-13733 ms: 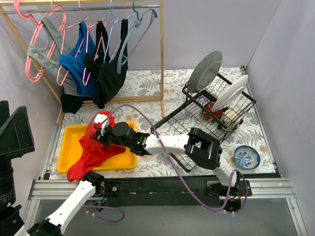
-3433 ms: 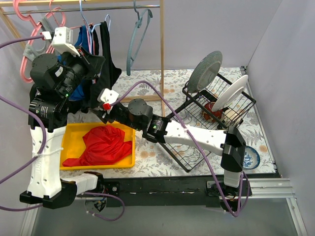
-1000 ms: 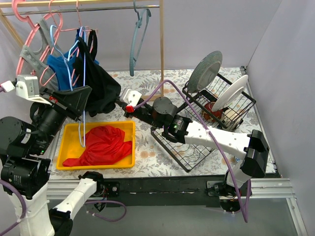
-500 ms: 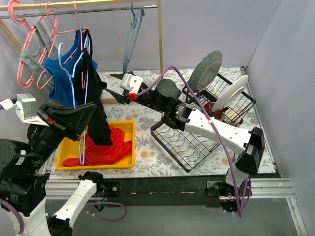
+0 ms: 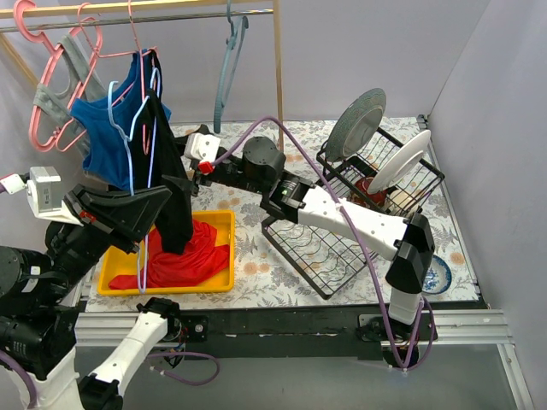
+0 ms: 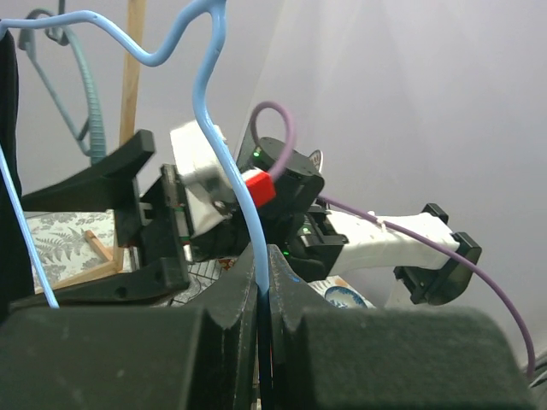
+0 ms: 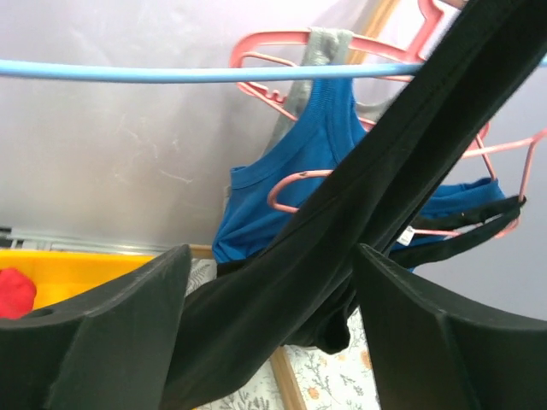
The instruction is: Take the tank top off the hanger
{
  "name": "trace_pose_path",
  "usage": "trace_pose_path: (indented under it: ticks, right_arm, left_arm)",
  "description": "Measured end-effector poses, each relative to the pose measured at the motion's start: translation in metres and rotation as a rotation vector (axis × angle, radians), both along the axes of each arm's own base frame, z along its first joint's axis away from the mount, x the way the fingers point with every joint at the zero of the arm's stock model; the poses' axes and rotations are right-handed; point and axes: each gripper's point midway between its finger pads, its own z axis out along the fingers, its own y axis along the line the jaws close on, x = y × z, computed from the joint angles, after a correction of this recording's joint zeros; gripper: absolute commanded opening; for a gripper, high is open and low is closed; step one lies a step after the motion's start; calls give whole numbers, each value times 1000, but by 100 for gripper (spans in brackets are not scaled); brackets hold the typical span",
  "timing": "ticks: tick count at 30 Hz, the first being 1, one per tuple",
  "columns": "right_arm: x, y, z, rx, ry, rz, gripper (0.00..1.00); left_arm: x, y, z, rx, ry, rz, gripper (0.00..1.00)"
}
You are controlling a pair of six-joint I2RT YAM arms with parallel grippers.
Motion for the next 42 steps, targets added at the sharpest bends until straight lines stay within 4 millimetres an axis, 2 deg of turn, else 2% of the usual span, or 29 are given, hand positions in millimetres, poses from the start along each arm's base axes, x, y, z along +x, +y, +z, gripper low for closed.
trace_pose_path:
  ticks: [4,6,7,8,10,11,14,22,24,26,31,39,42]
  right_arm:
    - [17,7,-8,7,42,-69,86]
    - [26,10,-18,-2,66,-110,67]
    - [31,10,-23,-6,77,-131,50]
    - [35,11,-27,-11,84,-153,24]
    - [43,11,-34,-18,95,-192,7]
    - [47,11,-35,-19,92,-209,1]
    - [61,7,-26,-4,75,-289,1]
    - [96,-29,45,125,6,-430,1]
    - [101,-38,60,155,-8,-444,1]
    - [105,-46,76,183,-26,-451,1]
    - [95,-55,107,228,-66,-412,1]
    - [85,-63,133,264,-88,-385,1]
    - [81,-69,149,296,-100,-378,1]
  left_arm:
    - [-4,-1,0,2,-5,-17,0]
    - [-6,-2,1,3,-9,-27,0]
    - [-8,-3,2,3,-13,-35,0]
    - [-10,-3,3,4,-17,-42,0]
    - [-13,-4,5,4,-24,-49,0]
    - [-15,-4,7,4,-30,-51,0]
    - [-21,-5,12,8,-48,-75,0]
    - [-43,-5,39,4,-127,-113,0]
    - [-49,-3,40,2,-151,-110,0]
    - [-53,-2,30,0,-157,-111,0]
    - [-61,1,15,-2,-140,-109,0]
    - [-57,5,0,-5,-19,-79,0]
    - [-57,10,-6,-5,18,-53,0]
